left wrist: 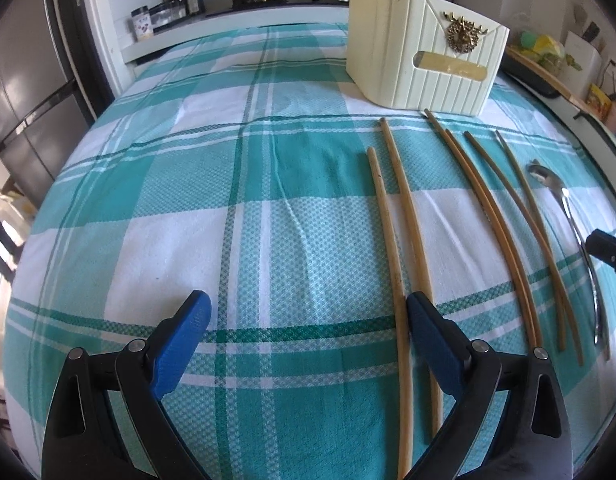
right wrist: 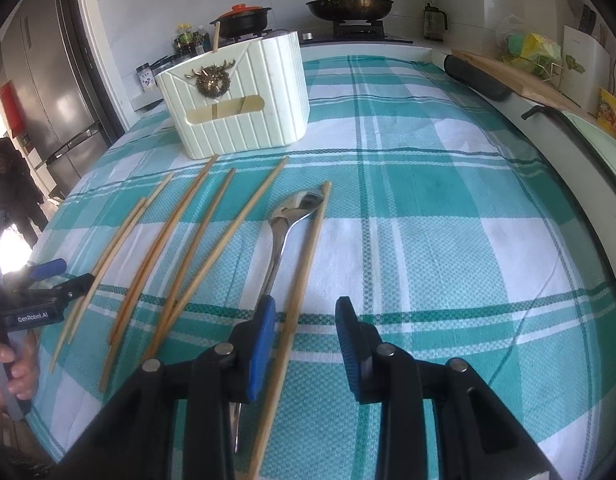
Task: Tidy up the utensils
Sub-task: 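Grasp a wooden chopstick with the right tool while the left tool grasps another chopstick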
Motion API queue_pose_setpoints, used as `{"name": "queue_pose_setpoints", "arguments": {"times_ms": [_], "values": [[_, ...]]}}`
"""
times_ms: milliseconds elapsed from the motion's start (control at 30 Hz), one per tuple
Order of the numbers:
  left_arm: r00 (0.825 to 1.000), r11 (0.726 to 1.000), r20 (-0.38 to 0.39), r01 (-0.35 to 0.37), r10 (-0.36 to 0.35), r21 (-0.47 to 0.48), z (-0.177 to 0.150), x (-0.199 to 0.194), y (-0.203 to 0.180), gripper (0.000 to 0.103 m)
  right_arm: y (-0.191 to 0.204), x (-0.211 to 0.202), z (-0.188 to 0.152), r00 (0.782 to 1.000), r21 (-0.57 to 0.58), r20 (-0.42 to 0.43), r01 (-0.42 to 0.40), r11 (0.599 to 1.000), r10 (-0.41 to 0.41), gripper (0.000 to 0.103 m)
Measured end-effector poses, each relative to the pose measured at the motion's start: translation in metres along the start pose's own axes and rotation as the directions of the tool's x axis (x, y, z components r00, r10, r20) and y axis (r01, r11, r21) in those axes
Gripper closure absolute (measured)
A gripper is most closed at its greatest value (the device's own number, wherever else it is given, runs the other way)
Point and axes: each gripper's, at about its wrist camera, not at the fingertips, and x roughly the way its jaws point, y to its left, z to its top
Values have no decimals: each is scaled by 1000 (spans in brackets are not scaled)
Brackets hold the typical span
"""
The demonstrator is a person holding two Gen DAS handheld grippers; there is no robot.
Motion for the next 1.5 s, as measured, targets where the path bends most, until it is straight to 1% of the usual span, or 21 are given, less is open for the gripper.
{"name": "queue_pose_setpoints", "arguments": {"times_ms": [67,100,167,200,267,433,500,533,633,733,933,1000,1067,1200,1267,1300,1367,1400,1433,1467,1500], "values": [[1000,1000,-1,-1,1,-1,4,3,0,5,0,12,4,1000,-18,-27,16,1000,-16,81],[1000,1000,-1,-2,2,-3,5,4,0,5,1,15,7,1000,-29,-15,26,999,-26,83],[1000,1000,-3,-4,4,-7,8,6,0,5,0,18,11,998,-44,-15,62,997,-63,90],[1000,1000,-5,-4,4,-8,9,7,0,5,-3,18,12,997,-27,-18,74,997,-74,94],[1000,1000,-8,-3,3,-11,9,7,1,5,-12,16,13,996,14,-28,85,996,-85,96],[1000,1000,-25,7,-7,6,10,7,2,7,-26,3,3,990,16,-70,121,993,-120,97],[999,1000,-33,18,-18,15,14,9,1,8,-28,0,1,990,3,-94,108,994,-108,97],[999,999,-36,24,-23,23,18,11,0,9,-29,-1,1,990,1,-105,96,995,-95,93],[998,998,-44,40,-38,53,29,17,-5,15,-32,-2,2,990,-10,-124,69,998,-70,93],[998,996,-47,48,-45,69,39,24,-10,17,-34,2,7,989,-27,-132,64,998,-67,93],[995,992,-67,82,-76,93,52,30,-15,30,-34,22,33,987,-87,-152,43,995,-56,93],[994,991,-73,94,-87,93,55,31,-15,34,-34,31,44,986,-94,-162,34,995,-49,93],[992,990,-78,106,-99,92,59,32,-15,39,-33,38,53,985,-103,-166,29,994,-46,93],[991,990,-86,111,-103,92,68,37,-17,45,-35,52,69,983,-91,-180,6,996,-23,93],[990,987,-89,121,-112,103,73,40,-20,53,-36,57,76,982,-76,-187,-6,997,-9,93],[989,986,-93,126,-116,107,75,40,-22,55,-37,59,79,981,-67,-193,-10,998,-3,93],[987,984,-104,132,-120,116,77,41,-25,65,-37,62,83,979,-55,-204,-13,998,1,93],[987,984,-109,132,-119,120,77,41,-27,66,-36,63,83,978,-54,-209,-10,998,-1,93],[987,983,-110,133,-119,124,77,40,-29,71,-35,63,84,977,-60,-212,-6,998,-7,93],[986,982,-111,135,-121,130,77,40,-31,79,-33,64,84,977,-69,-214,0,998,-14,93],[986,981,-112,141,-126,132,77,40,-33,85,-32,64,85,977,-73,-215,4,997,-20,93]]}}
